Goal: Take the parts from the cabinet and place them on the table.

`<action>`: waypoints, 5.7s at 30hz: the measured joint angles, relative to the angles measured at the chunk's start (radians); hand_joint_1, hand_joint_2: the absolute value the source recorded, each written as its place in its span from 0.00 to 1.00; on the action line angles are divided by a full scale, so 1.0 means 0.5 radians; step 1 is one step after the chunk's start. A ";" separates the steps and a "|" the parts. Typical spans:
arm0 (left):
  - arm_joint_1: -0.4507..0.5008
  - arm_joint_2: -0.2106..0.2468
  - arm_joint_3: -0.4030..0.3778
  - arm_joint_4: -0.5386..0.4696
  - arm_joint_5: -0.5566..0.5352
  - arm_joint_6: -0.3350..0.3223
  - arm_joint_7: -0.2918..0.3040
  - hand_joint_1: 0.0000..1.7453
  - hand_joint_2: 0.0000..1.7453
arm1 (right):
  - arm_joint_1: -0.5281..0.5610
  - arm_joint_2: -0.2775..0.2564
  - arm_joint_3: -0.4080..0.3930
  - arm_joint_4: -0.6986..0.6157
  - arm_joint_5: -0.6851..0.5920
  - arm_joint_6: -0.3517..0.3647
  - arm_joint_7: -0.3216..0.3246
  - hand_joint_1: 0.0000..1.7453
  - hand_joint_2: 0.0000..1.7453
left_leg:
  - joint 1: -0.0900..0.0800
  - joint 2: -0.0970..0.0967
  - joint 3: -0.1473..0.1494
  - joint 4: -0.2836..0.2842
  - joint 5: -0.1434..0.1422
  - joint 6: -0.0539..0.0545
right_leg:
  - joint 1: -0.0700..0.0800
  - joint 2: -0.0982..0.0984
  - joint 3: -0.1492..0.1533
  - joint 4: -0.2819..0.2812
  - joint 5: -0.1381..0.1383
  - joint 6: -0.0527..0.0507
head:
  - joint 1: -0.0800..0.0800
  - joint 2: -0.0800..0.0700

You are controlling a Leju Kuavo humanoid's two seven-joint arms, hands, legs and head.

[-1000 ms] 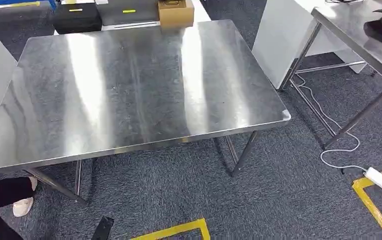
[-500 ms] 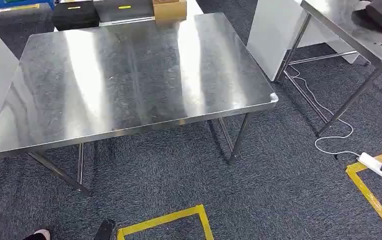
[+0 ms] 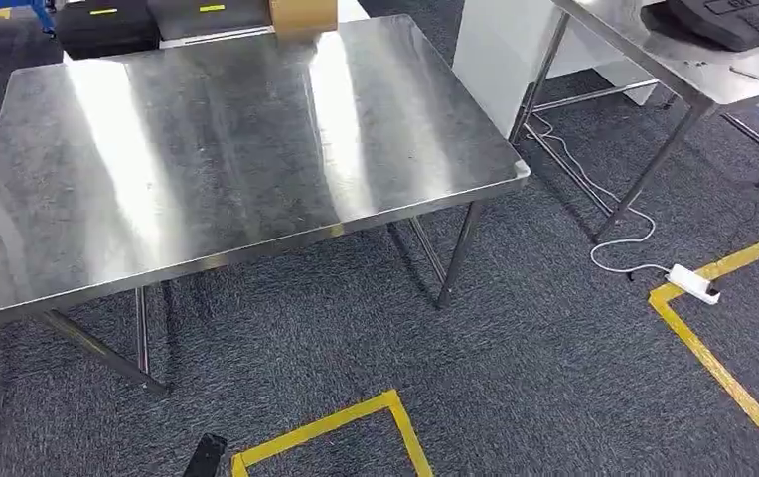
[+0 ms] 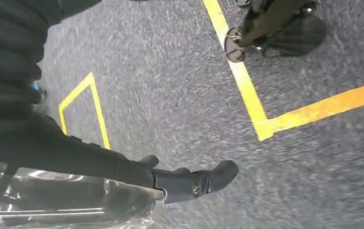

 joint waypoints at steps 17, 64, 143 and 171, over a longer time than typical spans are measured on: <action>-0.011 0.004 -0.002 -0.001 -0.008 -0.023 0.002 0.00 0.00 | -0.007 -0.002 0.000 0.000 -0.021 0.008 0.018 0.00 1.00 | 0.039 -0.143 -0.050 0.224 -0.061 -0.105 | 0.009 0.131 0.261 -0.495 0.175 -0.133 | -0.005 0.000; -0.025 0.011 -0.009 -0.002 -0.025 -0.089 0.029 0.00 0.00 | -0.006 -0.028 -0.066 0.002 -0.174 0.314 -0.224 0.00 1.00 | 0.023 0.090 0.006 0.074 -0.061 -0.033 | -0.018 -0.174 0.152 -0.425 0.160 0.018 | 0.030 0.000; -0.059 0.071 -0.002 0.003 -0.248 -0.453 1.136 0.00 0.00 | -0.022 -0.047 -0.085 0.005 -0.304 0.822 0.037 0.00 1.00 | 0.037 -0.286 -0.048 0.100 -0.034 -0.100 | 0.049 0.197 0.205 -0.447 0.172 -0.145 | -0.007 0.000; -0.063 0.072 -0.027 0.003 -0.286 -0.391 1.135 0.00 0.00 | -0.007 -0.027 -0.085 0.008 -0.306 0.821 0.047 0.00 1.00 | 0.017 -0.104 -0.270 0.583 -0.235 -0.099 | 0.000 0.118 0.196 -0.432 0.157 -0.125 | -0.014 0.000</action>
